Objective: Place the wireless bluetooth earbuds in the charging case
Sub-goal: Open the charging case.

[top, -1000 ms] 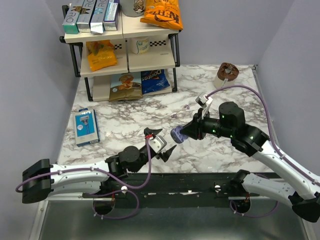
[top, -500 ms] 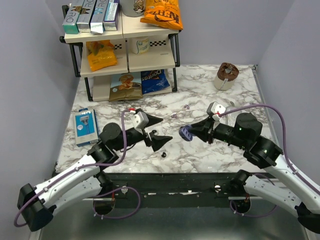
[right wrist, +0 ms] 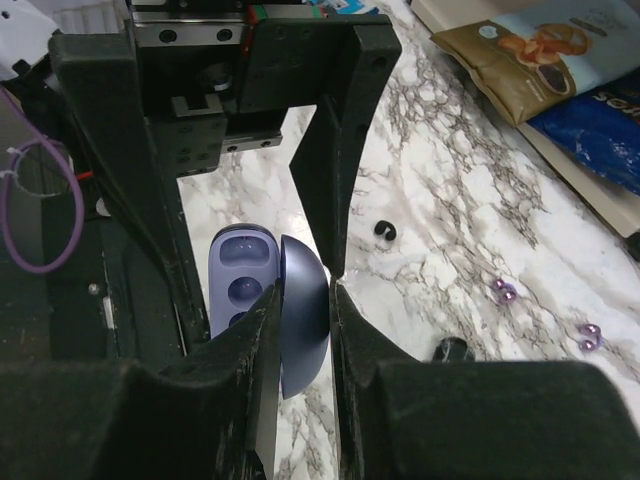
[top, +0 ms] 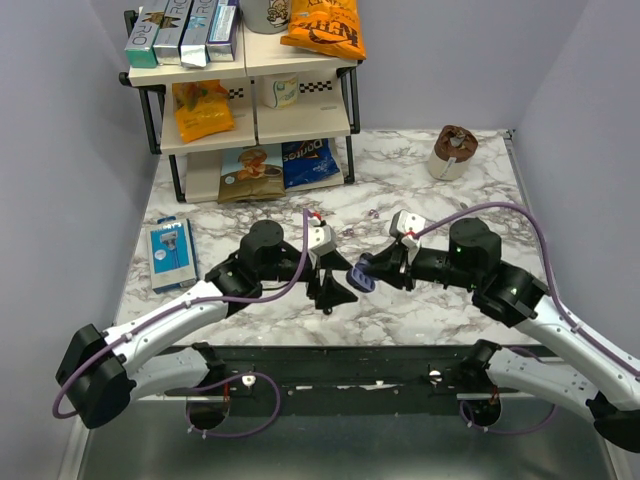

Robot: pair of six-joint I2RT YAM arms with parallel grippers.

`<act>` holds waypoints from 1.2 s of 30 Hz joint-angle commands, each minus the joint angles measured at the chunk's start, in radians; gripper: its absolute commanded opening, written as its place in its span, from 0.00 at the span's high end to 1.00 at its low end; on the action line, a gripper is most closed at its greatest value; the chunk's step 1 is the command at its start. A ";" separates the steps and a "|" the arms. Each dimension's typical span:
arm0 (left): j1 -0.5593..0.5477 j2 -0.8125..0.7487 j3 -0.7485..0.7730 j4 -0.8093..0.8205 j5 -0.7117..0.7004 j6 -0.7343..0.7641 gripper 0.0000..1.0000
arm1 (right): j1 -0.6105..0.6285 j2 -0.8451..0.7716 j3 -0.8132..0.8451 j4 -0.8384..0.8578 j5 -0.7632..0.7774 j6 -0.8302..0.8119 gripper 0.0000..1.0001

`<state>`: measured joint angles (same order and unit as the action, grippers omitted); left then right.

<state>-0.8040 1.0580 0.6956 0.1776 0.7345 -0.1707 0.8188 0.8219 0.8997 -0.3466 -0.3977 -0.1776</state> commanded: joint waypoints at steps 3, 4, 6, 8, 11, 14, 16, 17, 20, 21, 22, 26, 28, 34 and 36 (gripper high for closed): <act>-0.001 0.028 0.005 0.074 0.052 0.023 0.23 | 0.013 0.036 0.031 -0.011 -0.049 0.004 0.99; -0.001 0.027 -0.001 0.083 0.052 0.022 0.26 | 0.014 0.040 0.033 -0.009 -0.052 0.010 0.99; -0.004 0.023 -0.019 0.115 0.046 0.019 0.29 | 0.014 0.052 0.031 0.000 -0.059 0.018 0.99; -0.004 0.011 -0.040 0.147 0.039 0.008 0.33 | 0.013 0.060 0.028 0.004 -0.064 0.027 0.99; -0.008 0.004 -0.056 0.177 0.036 0.005 0.34 | 0.014 0.072 0.022 0.017 -0.072 0.038 0.99; -0.021 0.000 -0.068 0.178 0.028 0.010 0.36 | 0.014 0.085 0.022 0.026 -0.087 0.049 0.99; -0.038 -0.007 -0.080 0.194 0.014 0.010 0.36 | 0.014 0.092 0.021 0.031 -0.096 0.055 0.99; -0.044 -0.018 -0.096 0.204 0.008 0.010 0.36 | 0.014 0.095 0.019 0.035 -0.099 0.056 0.99; -0.061 -0.030 -0.107 0.204 -0.010 0.011 0.39 | 0.014 0.102 0.016 0.043 -0.108 0.061 0.99; -0.066 -0.032 -0.108 0.207 -0.010 0.011 0.41 | 0.014 0.100 0.015 0.043 -0.110 0.061 0.99; -0.067 -0.035 -0.111 0.207 -0.015 0.011 0.44 | 0.014 0.102 0.013 0.044 -0.110 0.063 0.99; -0.084 -0.044 -0.123 0.217 -0.029 0.008 0.55 | 0.014 0.100 0.011 0.044 -0.109 0.064 0.99; -0.087 -0.046 -0.127 0.227 -0.035 0.000 0.56 | 0.013 0.098 0.010 0.044 -0.107 0.064 0.99; -0.087 -0.053 -0.140 0.276 -0.040 -0.047 0.43 | 0.014 0.097 0.002 0.046 -0.104 0.064 0.99; -0.087 -0.055 -0.146 0.284 -0.044 -0.055 0.41 | 0.014 0.097 0.001 0.047 -0.101 0.066 0.99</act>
<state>-0.8856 1.0252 0.5701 0.3916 0.7063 -0.2008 0.8257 0.9230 0.9009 -0.3294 -0.4847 -0.1234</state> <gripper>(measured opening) 0.561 0.274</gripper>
